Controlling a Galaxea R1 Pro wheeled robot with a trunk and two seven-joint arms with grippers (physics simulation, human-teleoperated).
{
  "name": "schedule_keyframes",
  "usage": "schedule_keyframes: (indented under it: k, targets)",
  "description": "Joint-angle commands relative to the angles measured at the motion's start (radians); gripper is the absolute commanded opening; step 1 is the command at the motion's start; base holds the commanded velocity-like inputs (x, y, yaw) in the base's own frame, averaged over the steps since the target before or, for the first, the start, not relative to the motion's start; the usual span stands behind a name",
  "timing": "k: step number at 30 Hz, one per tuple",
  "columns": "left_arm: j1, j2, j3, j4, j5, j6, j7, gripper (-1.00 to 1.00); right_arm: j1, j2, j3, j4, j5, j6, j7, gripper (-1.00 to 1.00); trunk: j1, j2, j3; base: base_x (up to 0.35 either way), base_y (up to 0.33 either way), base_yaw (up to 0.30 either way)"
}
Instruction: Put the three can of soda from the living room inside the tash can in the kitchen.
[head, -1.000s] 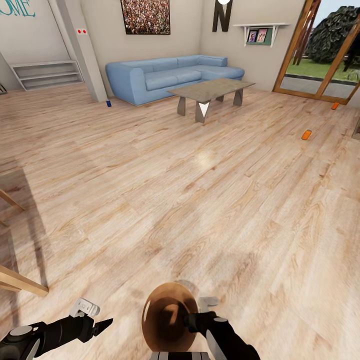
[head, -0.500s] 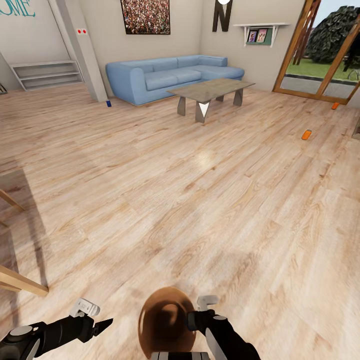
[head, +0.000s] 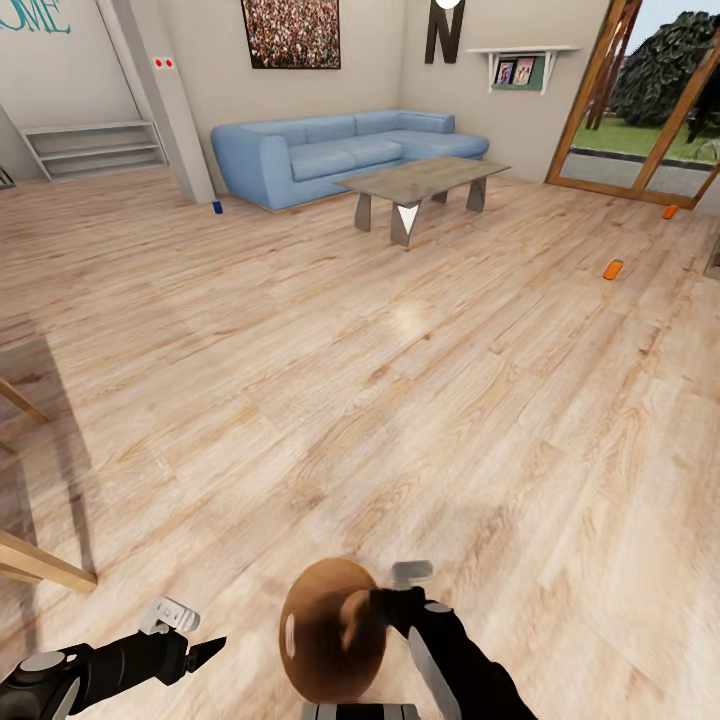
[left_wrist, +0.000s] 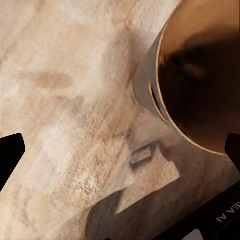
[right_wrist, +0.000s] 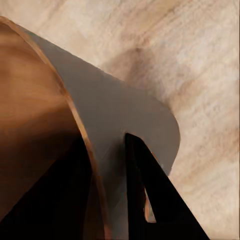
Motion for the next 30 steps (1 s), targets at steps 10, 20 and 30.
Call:
schedule_keyframes:
  k: [10,20,30]
  targets:
    - [0.000,0.000,0.000,0.000,0.000,0.000,-0.001,1.00,0.001,0.000,-0.009,-0.359,-0.089,0.229,-0.008,-1.00,0.000,0.000,0.000,0.000,0.000,0.000]
    - [0.000,0.000,0.000,0.000,0.000,0.000,-0.001,1.00,0.003,0.000,-0.015,-0.631,-0.091,0.458,-0.010,-1.00,0.000,0.000,0.000,0.000,0.000,0.000]
    - [0.000,0.000,-0.007,-0.001,0.002,0.001,-0.023,1.00,0.014,-0.148,-0.171,-0.753,-0.092,0.673,0.006,-1.00,0.000,0.000,0.000,0.000,0.000,0.000]
